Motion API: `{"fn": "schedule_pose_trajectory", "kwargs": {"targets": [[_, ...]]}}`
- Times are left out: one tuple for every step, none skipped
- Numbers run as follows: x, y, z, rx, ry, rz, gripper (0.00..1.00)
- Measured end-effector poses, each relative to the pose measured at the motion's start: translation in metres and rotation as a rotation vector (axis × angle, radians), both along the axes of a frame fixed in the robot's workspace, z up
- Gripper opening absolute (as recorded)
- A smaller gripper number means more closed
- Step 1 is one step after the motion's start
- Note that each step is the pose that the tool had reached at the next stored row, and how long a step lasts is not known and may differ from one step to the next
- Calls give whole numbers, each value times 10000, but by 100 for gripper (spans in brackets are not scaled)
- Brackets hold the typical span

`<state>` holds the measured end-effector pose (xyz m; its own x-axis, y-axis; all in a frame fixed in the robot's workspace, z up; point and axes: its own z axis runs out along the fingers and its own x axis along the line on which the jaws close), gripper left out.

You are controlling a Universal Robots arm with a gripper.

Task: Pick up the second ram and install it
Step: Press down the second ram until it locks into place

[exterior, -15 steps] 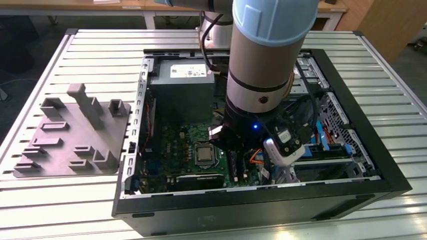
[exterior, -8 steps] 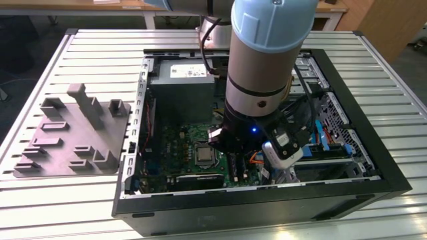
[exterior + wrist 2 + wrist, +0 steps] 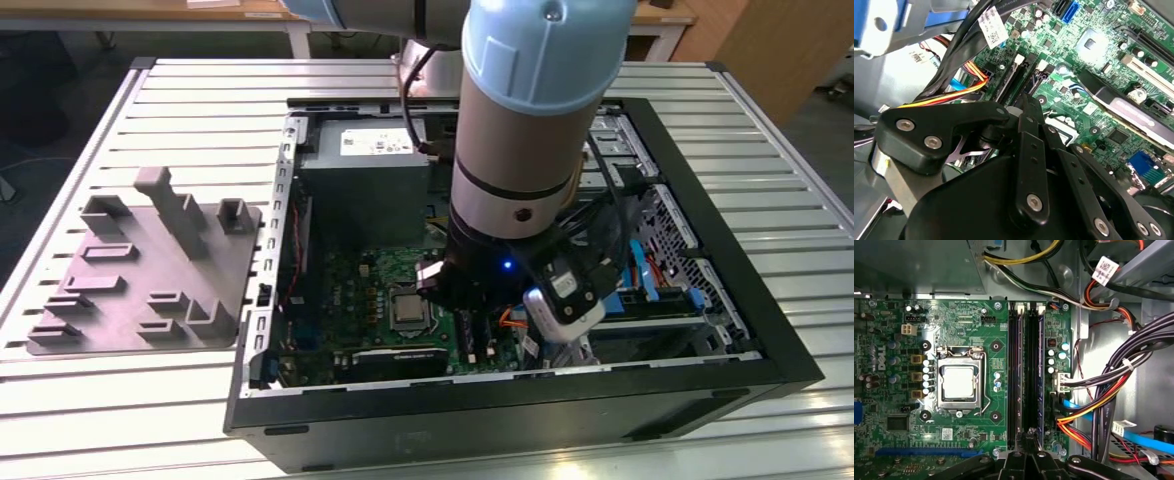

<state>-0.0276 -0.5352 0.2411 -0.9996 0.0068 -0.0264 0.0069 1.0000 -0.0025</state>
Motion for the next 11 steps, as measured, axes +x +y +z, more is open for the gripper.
{"fn": "schedule_pose_trajectory", "kwargs": {"targets": [[0, 0, -2, -2, 0, 0, 10], [0, 0, -2, -3, 0, 0, 10], [0, -1, -3, -5, 1, 0, 10], [-1, -1, -9, 0, 0, 1, 10], [-4, 0, -16, 2, 0, 1, 10], [-6, -1, -23, 0, 0, 1, 10], [-7, -1, -33, -1, 0, 1, 10], [-8, -1, -42, -1, 0, 1, 10], [-8, -1, -44, -2, 0, 0, 10], [-8, -1, -44, -2, 1, 0, 10], [-8, -1, -44, -4, 1, 0, 10]]}}
